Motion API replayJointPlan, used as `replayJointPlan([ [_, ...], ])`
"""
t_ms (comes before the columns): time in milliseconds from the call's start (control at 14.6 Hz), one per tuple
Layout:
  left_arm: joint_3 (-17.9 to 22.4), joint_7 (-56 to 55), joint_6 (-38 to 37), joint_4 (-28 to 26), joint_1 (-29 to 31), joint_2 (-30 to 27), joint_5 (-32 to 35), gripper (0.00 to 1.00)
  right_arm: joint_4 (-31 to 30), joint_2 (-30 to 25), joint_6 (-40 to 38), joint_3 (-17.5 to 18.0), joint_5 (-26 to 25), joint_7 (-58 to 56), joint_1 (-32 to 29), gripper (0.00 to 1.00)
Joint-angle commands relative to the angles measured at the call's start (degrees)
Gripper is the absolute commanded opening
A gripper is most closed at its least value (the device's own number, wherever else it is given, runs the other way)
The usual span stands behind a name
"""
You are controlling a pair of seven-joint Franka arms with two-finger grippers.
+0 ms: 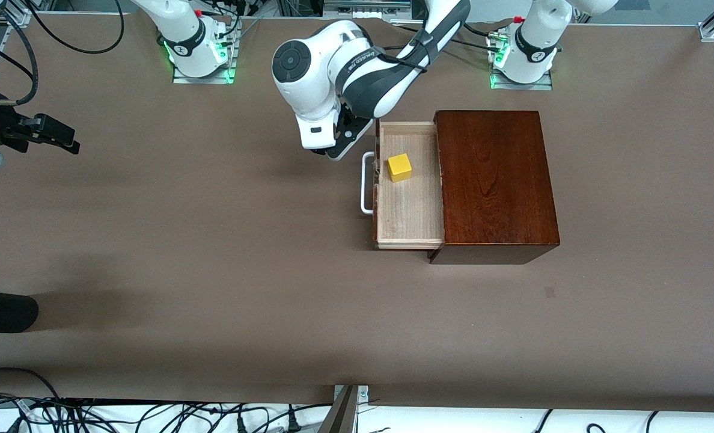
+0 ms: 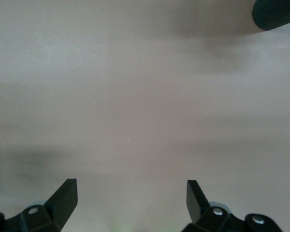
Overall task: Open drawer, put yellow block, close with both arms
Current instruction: 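Push the drawer shut by its handle with the left gripper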
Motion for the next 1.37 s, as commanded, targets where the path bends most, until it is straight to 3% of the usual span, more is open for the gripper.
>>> replayJointPlan([
  [0, 1.04, -3.31, 1.5, 3.07, -1.1, 3.26, 2.62, 0.6, 0.0, -0.46, -0.03, 0.13, 0.95, 0.47, -0.43, 1.0],
  [68, 1.22, -3.58, 2.3, 3.07, -1.1, 3.8, 2.8, 0.79, 0.0, -0.55, -0.11, 0.13, 0.95, 0.47, -0.52, 1.0],
  [137, 2.0, -3.58, 2.74, 3.07, -1.1, 4.24, 2.8, 0.88, 0.0, -0.55, 0.06, 0.05, 0.95, 0.47, -0.52, 1.0],
  [274, 3.06, -3.67, 3.01, 3.15, -1.54, 4.94, 3.85, 0.63, 0.18, -0.55, 0.06, 0.05, 0.95, 0.56, -0.52, 1.0],
  [342, 3.15, -3.67, 3.18, 3.16, -1.71, 4.94, 3.94, 0.27, 0.27, -0.46, 0.06, 0.05, 0.95, 0.47, -0.52, 1.0],
  [479, 3.24, -3.93, 3.36, 3.24, -1.63, 5.03, 3.94, 0.02, 0.27, -0.46, 0.06, 0.05, 0.95, 0.47, -0.52, 1.0],
  [1300, 7.54, -6.04, 4.85, 2.98, -1.63, 7.75, 4.29, 0.0, 0.27, -0.38, 0.15, 0.05, 0.87, 0.47, -0.52, 1.0],
])
